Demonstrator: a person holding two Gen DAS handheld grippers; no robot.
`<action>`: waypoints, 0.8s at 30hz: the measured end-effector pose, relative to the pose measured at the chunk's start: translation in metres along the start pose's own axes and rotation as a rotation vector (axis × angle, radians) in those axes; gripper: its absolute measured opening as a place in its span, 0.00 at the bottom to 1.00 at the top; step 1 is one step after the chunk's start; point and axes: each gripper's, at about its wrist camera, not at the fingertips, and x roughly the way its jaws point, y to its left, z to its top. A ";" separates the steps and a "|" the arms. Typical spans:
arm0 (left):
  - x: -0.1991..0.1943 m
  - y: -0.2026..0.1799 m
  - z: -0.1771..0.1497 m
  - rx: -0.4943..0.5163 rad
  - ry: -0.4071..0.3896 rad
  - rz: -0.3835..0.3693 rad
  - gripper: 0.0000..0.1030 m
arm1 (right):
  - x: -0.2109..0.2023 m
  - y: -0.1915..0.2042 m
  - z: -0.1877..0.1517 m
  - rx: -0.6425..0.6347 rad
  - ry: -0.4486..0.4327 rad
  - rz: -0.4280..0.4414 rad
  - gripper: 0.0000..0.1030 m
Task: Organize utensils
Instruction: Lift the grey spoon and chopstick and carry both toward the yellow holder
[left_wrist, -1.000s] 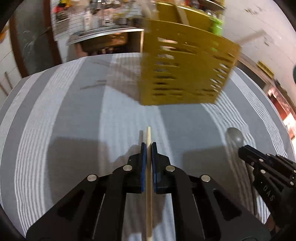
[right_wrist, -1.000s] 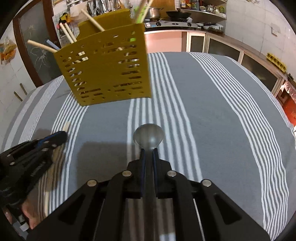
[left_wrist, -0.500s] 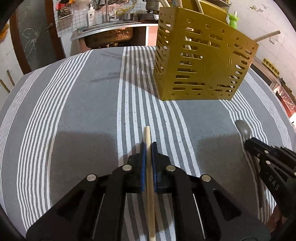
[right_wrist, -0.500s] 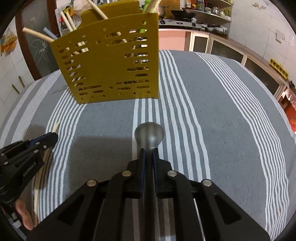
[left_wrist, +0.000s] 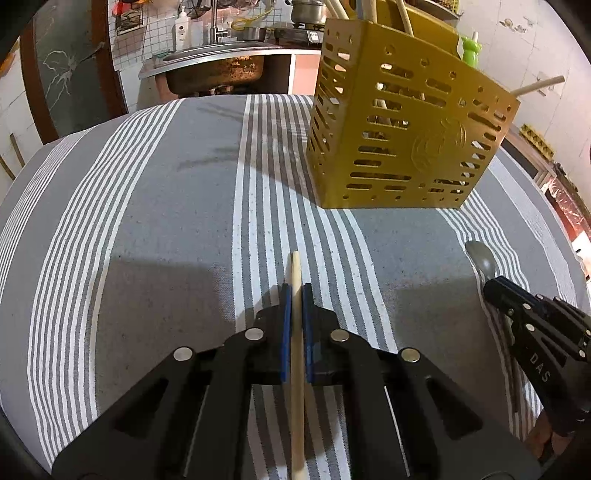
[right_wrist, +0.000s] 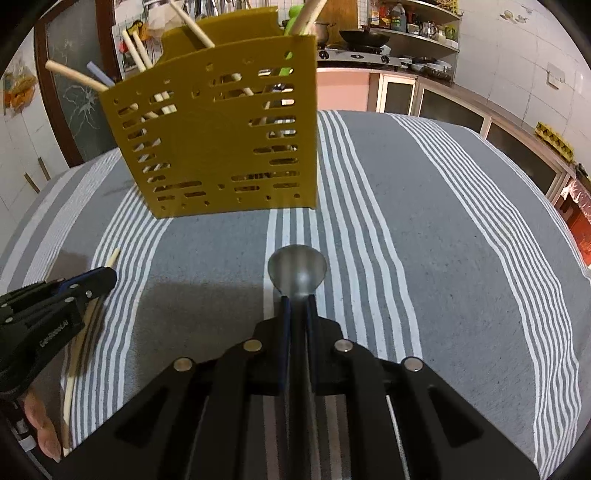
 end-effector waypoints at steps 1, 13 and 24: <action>0.000 0.001 0.000 -0.007 -0.002 -0.006 0.05 | -0.001 -0.001 0.000 0.001 -0.006 0.000 0.08; -0.035 0.002 0.002 -0.040 -0.155 -0.012 0.05 | -0.033 -0.012 -0.001 0.033 -0.147 0.014 0.08; -0.062 0.000 0.005 -0.032 -0.246 -0.019 0.05 | -0.061 -0.012 0.005 0.027 -0.295 0.021 0.08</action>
